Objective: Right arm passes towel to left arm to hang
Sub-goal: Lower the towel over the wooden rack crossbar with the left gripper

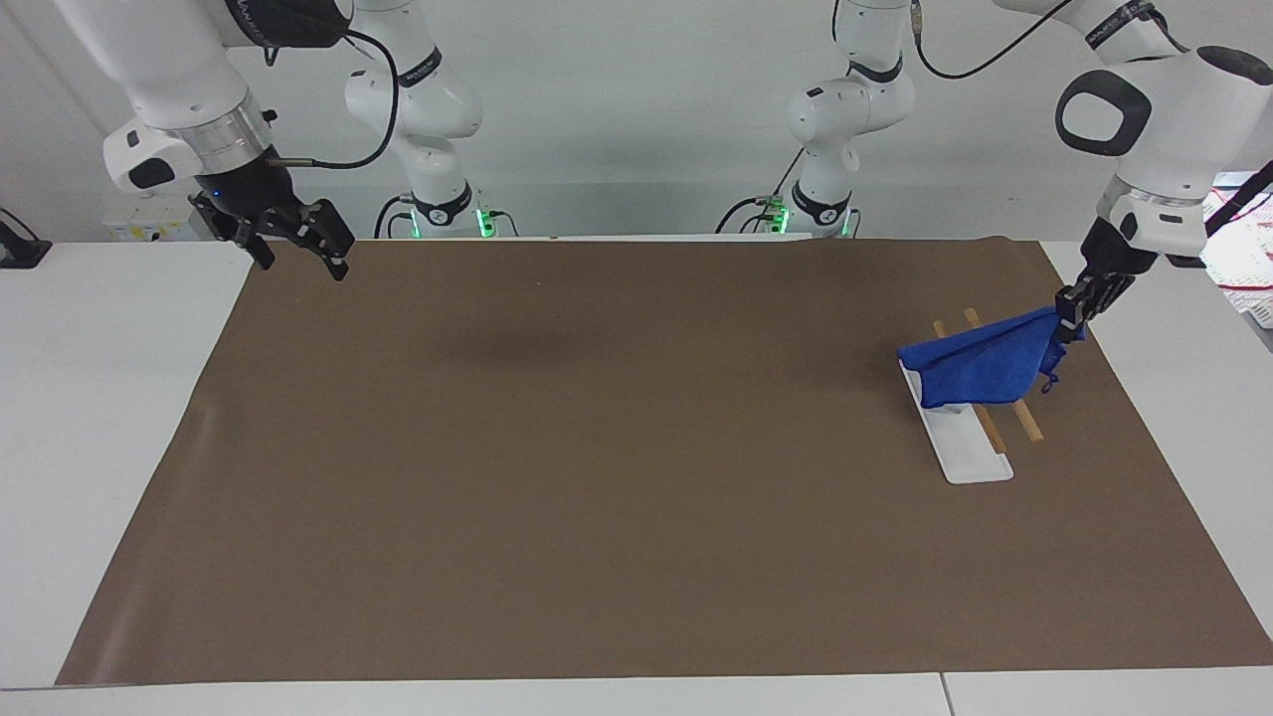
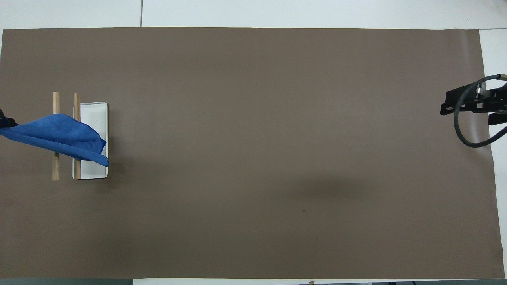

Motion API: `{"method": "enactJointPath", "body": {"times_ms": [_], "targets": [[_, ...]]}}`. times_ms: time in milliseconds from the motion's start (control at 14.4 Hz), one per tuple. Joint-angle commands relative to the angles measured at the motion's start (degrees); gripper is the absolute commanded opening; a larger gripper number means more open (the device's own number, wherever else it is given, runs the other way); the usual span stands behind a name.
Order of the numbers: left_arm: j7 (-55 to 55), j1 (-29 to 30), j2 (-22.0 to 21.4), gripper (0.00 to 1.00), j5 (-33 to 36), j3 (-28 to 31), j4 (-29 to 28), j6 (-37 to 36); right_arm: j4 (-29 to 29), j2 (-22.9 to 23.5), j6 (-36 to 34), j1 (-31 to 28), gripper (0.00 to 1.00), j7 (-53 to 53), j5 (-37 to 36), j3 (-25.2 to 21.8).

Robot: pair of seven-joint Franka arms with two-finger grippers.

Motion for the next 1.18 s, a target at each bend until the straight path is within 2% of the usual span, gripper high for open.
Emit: {"method": "enactJointPath", "body": {"times_ms": [0,139,208,347,416,624,970,1109], "targets": [[5.5,2.5,1.2,0.0,0.7,-0.5,-0.7,2.2,0.7,-0.1,-1.7,-1.3,1.0,-2.2,-0.2,0.3],[7.8,4.2,1.3,0.0,0.8,-0.5,-1.9,2.6,0.8,-0.4,-2.8,0.2,1.0,-2.4,-0.9,-0.3],[8.6,4.5,1.3,0.0,0.7,-0.5,-2.7,2.9,0.8,-0.3,-2.7,3.0,1.0,-2.4,-0.9,-2.9],[8.7,4.5,1.3,0.0,0.7,-0.5,-3.9,3.1,0.8,-0.2,-2.6,11.6,1.0,-2.4,-0.8,-11.8],[8.7,4.6,1.3,0.0,0.7,-0.5,-4.8,3.4,0.8,-0.2,-2.6,12.4,1.0,-2.4,-0.8,-12.8],[8.9,6.2,1.8,0.0,0.7,-0.5,-6.4,6.7,0.4,-0.3,-2.5,11.1,1.0,-2.4,-0.9,-11.5],[10.4,8.0,2.3,0.0,0.7,-0.5,-7.7,7.2,-2.5,-1.9,-2.0,11.4,1.0,-2.9,-2.0,-11.5],[10.8,7.9,2.3,0.77,0.8,-0.5,-7.9,7.1,-2.7,-2.0,-0.4,11.5,1.0,-6.6,-3.6,-11.5]]}}
